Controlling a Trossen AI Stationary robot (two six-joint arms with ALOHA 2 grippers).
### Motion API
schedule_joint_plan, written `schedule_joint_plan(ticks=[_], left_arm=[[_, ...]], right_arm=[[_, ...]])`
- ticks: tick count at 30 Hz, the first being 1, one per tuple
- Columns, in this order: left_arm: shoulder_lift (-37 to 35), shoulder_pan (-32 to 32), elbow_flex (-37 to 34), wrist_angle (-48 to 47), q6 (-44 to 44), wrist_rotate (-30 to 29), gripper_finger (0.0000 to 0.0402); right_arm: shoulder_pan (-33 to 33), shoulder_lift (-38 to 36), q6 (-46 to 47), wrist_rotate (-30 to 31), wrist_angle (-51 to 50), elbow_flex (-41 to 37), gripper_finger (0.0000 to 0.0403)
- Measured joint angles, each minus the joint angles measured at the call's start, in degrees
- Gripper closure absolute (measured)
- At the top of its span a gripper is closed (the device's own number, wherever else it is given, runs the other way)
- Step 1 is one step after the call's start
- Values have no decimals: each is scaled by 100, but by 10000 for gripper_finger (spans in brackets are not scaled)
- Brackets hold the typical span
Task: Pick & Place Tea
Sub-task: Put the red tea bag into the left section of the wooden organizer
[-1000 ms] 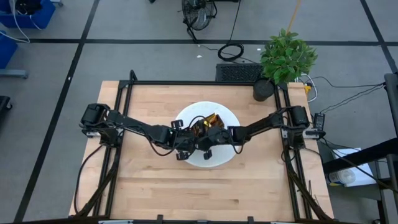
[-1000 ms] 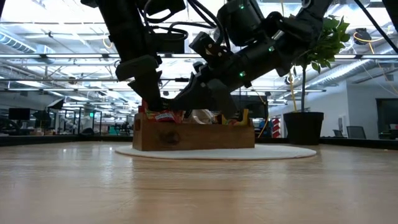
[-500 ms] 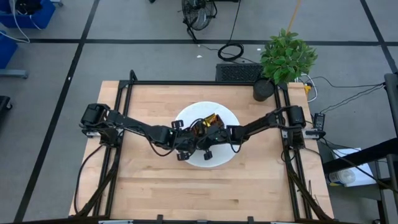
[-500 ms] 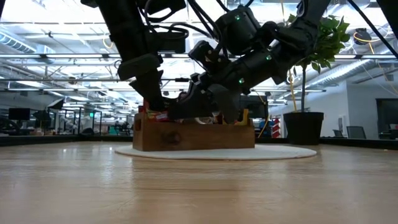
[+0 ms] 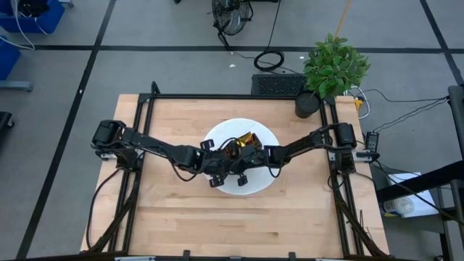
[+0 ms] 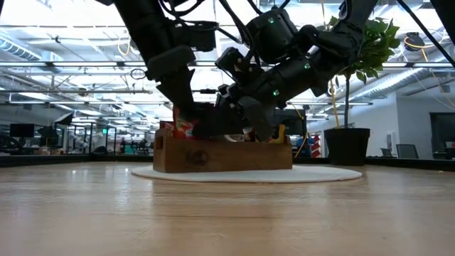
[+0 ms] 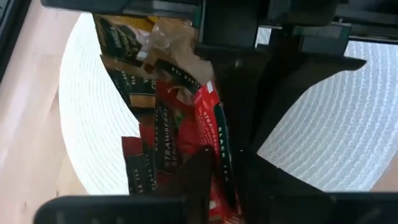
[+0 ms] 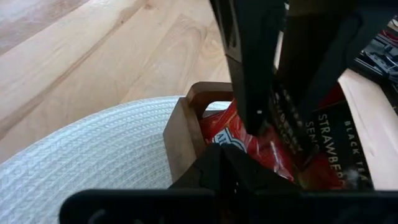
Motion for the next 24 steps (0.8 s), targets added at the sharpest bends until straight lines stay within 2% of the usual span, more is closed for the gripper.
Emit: schedule_joint_plan(ticks=[13, 24], left_arm=[[-82, -18, 5, 48, -441, 393, 323], [-375, -50, 12, 355, -454, 898, 323]], right_arm=[[-38, -1, 92, 13, -25, 0, 403], [-37, 3, 151, 5, -23, 0, 403]])
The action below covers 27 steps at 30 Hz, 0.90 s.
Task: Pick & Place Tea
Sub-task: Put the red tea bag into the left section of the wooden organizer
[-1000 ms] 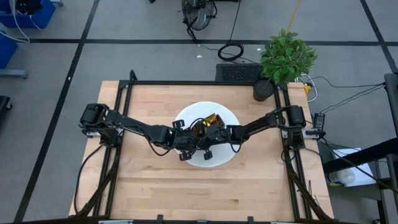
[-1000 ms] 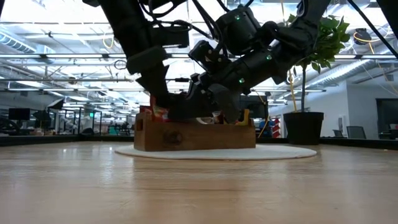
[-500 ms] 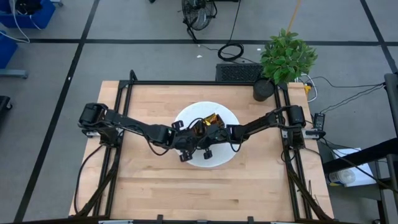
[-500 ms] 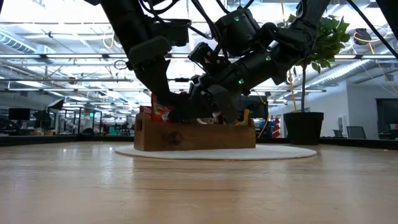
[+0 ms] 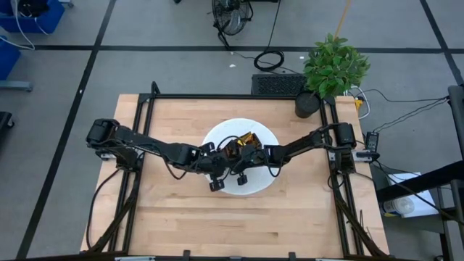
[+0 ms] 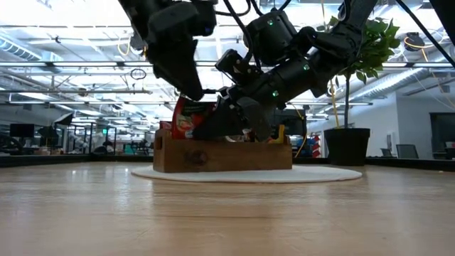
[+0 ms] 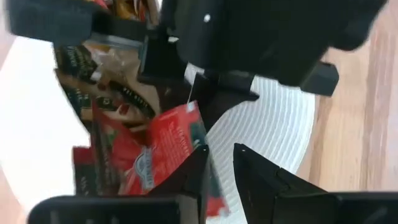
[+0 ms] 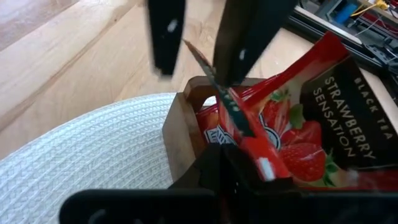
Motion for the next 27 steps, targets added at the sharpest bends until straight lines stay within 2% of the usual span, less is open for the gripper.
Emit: schedule_joint_plan(ticks=[8, 21, 27], left_arm=[[-147, -57, 1, 267, 25, 151, 323], [-186, -84, -1, 187, 40, 159, 323], [-186, -88, -1, 178, 40, 157, 323]], right_arm=[[66, 0, 270, -40, 42, 0, 403], [313, -24, 280, -27, 167, 0, 403], [317, -28, 271, 308, 408, 0, 403]])
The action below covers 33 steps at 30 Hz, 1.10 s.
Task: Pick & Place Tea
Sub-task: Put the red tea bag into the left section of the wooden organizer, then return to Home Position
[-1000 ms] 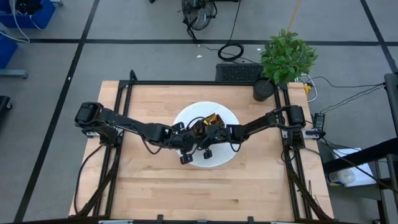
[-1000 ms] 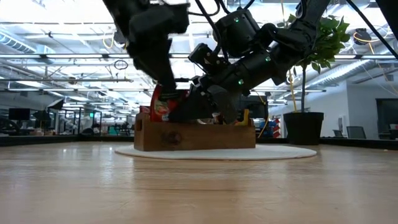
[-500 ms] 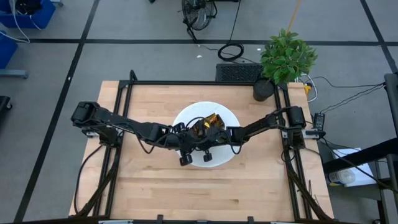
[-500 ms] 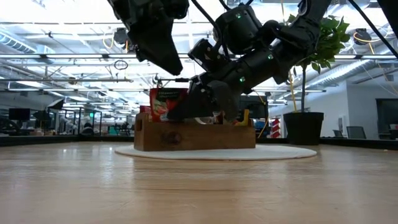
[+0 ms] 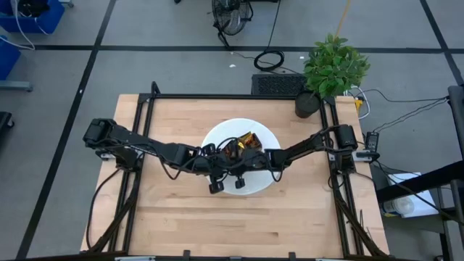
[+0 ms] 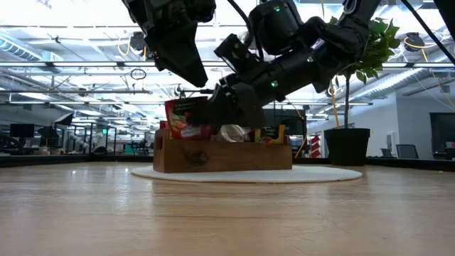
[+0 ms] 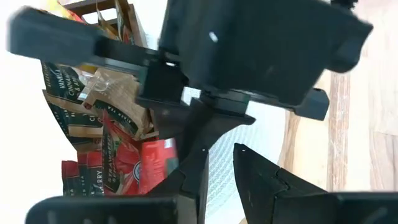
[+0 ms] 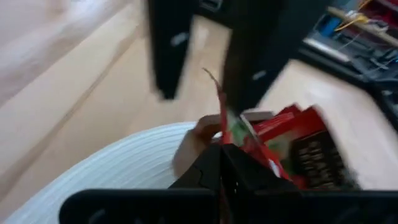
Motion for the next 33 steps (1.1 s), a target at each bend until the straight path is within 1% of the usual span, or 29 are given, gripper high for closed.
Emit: schedule_joint_plan(ticks=[2, 7, 11, 18, 20, 21, 24, 27, 29, 31, 33], left_arm=[[0, -2, 0, -2, 0, 0, 323], [0, 0, 0, -34, 22, 1, 323], [-24, 0, 0, -41, 33, 0, 323], [-414, -49, -9, 26, 201, 45, 323], [-651, -159, -9, -11, 461, 30, 323], [-772, -253, -11, 4, 620, 7, 323], [-1185, -602, -11, 254, 1144, -102, 323], [-1659, -1039, -102, 319, 1660, -353, 323], [-2058, -1372, -395, 295, 1773, -718, 323], [-2468, -1637, -837, 553, 1779, -1111, 323], [-2966, -1853, -1449, 877, 1790, -1436, 323]], right_arm=[[0, -3, -4, 120, 127, -2, 403], [-2, -3, 4, 161, 243, 0, 403], [0, -3, -2, 416, 271, -1, 403], [30, -133, 53, 429, 229, -2, 403], [84, -318, 130, 430, 50, -4, 403], [129, -439, 141, 433, -36, -3, 403], [287, -1018, 132, 433, -764, -4, 403], [467, -1829, 267, 433, -1851, -4, 403], [567, -2395, 499, 430, -2540, -4, 403], [660, -3001, 769, 431, -3123, -81, 403], [726, -3601, 1008, 430, -3327, -348, 403]])
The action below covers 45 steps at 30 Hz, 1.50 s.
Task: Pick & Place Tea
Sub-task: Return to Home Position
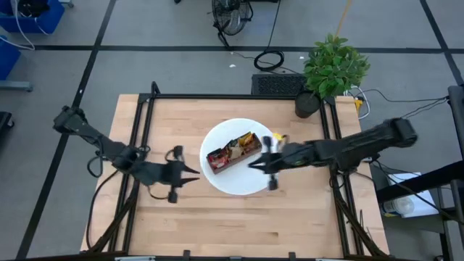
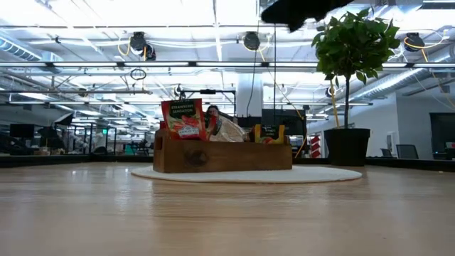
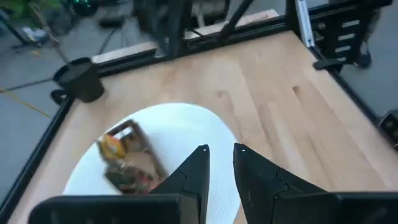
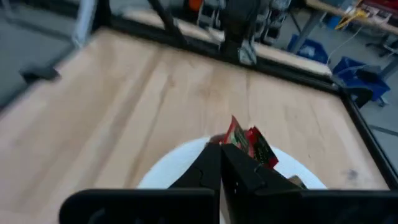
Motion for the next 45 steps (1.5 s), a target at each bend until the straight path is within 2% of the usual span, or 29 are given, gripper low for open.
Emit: schedule_joint_plan(ticks=[6, 12, 17, 22, 27, 32, 37, 41, 45], left_arm=[[-1321, -206, -2055, 1987, 73, -143, 323], [-2264, -211, -3512, 3486, 120, -141, 323], [-2698, -258, -4127, 3891, 33, -131, 323], [-2922, -379, -4281, 3975, 57, -155, 323], [-3049, -553, -4295, 3975, 240, -255, 323], [-3156, -706, -4411, 3990, 305, -494, 323], [-3362, -711, -5152, 4916, 299, -586, 323], [-3512, -711, -5198, 4425, -87, -834, 323], [-3512, -711, -5198, 4466, -153, -862, 323]], right_arm=[[255, -2089, 401, -32, -24, -1345, 403], [529, -3996, 974, -6, -3, -2848, 403], [548, -5393, 1127, 125, 697, -4049, 403], [546, -6398, 1132, 127, 1022, -4806, 403], [546, -6929, 1104, 137, 992, -5206, 403], [548, -7131, 1032, 119, 969, -5250, 403], [548, -7143, 970, 110, 904, -5260, 403], [548, -7142, 830, 116, 722, -5265, 403], [548, -7399, 818, 101, 935, -5269, 403]])
